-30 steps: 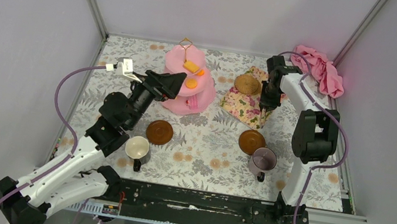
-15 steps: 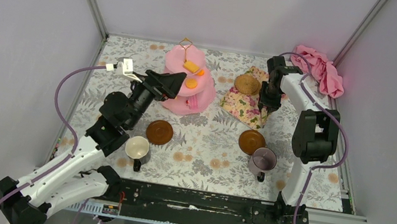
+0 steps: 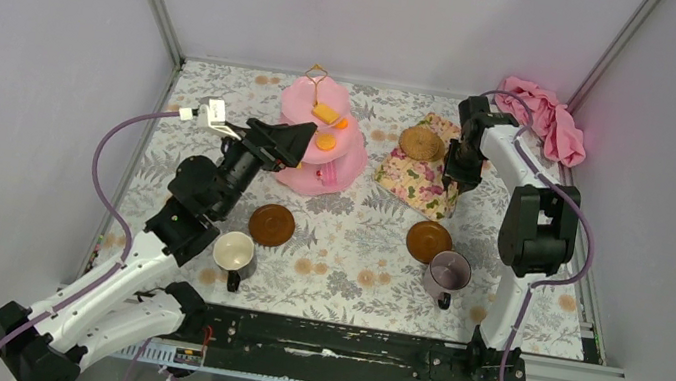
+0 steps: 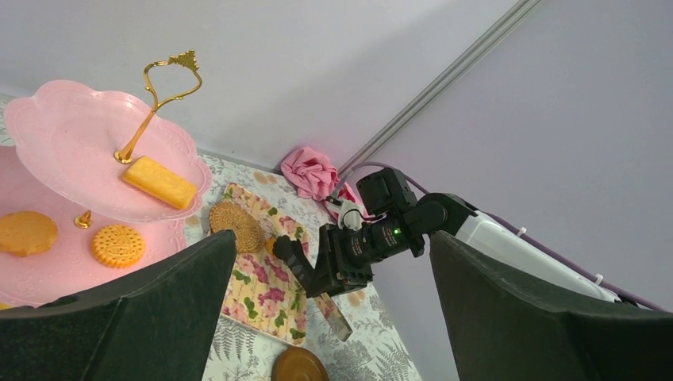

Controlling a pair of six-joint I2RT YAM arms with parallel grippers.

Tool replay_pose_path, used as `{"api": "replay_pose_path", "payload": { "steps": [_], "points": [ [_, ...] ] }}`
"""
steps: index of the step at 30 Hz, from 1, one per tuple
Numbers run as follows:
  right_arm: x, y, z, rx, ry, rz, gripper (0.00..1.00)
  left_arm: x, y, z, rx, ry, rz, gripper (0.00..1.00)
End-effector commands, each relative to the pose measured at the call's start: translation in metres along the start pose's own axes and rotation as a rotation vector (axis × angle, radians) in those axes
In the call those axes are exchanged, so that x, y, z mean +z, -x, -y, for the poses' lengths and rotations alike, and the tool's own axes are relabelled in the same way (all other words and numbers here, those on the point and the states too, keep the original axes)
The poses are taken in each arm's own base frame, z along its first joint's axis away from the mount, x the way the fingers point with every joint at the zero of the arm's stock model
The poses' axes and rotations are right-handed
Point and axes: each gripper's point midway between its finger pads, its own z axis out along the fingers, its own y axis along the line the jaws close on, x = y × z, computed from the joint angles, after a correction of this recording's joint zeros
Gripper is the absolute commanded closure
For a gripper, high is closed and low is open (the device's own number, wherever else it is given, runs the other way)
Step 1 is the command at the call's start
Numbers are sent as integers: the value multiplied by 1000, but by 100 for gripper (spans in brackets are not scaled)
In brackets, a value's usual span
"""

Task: Serve the afternoon tea
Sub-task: Pick up the desert from the tray.

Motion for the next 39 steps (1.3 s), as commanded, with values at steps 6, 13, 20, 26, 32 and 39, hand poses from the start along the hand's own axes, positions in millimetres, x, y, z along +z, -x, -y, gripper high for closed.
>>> {"api": "replay_pose_path", "payload": {
  "steps": [6, 13, 20, 26, 32, 39],
  "points": [
    [3, 2, -1, -3, 9, -16, 55, 2, 12, 10, -6, -31, 30, 0],
    [6, 10, -1, -3, 8, -15, 55, 3, 10, 7, -4, -26, 26, 0],
    [9, 17, 0, 0, 16, -13, 55, 6, 9, 7, -4, -24, 25, 0],
    [11, 21, -1, -3, 24, -19, 56, 8, 7, 5, -4, -19, 21, 0],
    [14, 21, -1, -5, 22, -24, 57, 8, 8, 5, -6, -23, 25, 0],
    [18, 26, -3, -8, 21, -27, 56, 9, 7, 4, -7, -21, 19, 0]
  ]
}}
